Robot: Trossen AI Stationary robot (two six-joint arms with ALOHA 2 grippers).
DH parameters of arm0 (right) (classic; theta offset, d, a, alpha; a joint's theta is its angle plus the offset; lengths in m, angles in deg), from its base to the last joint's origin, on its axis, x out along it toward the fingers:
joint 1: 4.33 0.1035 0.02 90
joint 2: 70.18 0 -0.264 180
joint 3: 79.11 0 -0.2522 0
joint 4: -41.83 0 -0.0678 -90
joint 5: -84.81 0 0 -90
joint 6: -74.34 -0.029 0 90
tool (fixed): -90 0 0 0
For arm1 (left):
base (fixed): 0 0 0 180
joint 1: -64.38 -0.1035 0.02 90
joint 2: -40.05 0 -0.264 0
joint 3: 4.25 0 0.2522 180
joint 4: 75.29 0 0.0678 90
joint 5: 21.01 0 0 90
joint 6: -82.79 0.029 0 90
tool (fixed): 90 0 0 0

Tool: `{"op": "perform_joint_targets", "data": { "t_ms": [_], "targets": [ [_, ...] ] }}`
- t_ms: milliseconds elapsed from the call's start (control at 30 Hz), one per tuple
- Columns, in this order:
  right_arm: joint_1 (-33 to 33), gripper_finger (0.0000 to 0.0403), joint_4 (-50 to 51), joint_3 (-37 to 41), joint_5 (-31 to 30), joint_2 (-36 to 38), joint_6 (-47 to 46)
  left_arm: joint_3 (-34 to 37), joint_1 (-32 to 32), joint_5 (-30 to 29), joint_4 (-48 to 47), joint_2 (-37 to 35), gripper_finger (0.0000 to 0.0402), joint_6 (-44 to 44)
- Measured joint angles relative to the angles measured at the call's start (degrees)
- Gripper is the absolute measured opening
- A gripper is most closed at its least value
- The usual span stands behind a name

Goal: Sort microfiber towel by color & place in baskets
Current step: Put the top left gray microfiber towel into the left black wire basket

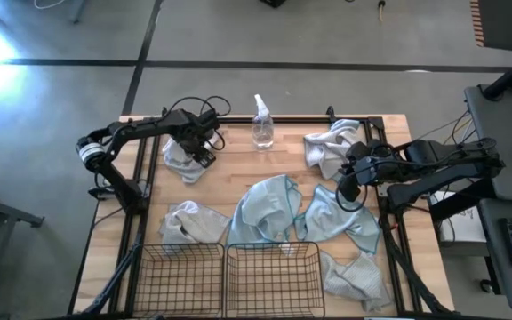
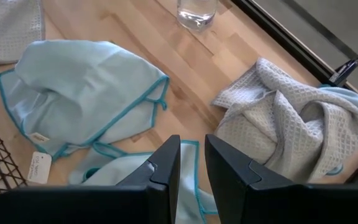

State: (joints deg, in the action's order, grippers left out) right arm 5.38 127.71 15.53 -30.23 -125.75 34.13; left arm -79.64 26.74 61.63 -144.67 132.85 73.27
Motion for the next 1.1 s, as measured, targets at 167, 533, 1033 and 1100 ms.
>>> {"op": "perform_joint_targets", "data": {
  "t_ms": [167,533,1033,1100],
  "targets": [
    [0.00,0.0068,0.73,0.02,0.00,0.00,0.37,0.70,-0.19,-2.25,-0.11,1.94,0.0132,-0.06],
    [0.00,0.0068,1.20,0.02,0.02,0.00,0.22,0.38,-0.19,-6.92,-1.80,4.47,0.0132,-0.72],
    [0.00,0.0068,1.16,0.02,0.04,0.00,0.18,0.38,0.14,-2.70,-5.83,2.84,0.0133,-1.57],
    [0.00,0.0068,1.14,0.02,0.04,0.00,0.18,0.36,0.16,-2.22,-5.93,2.67,0.0133,-1.57]
  ]
}}
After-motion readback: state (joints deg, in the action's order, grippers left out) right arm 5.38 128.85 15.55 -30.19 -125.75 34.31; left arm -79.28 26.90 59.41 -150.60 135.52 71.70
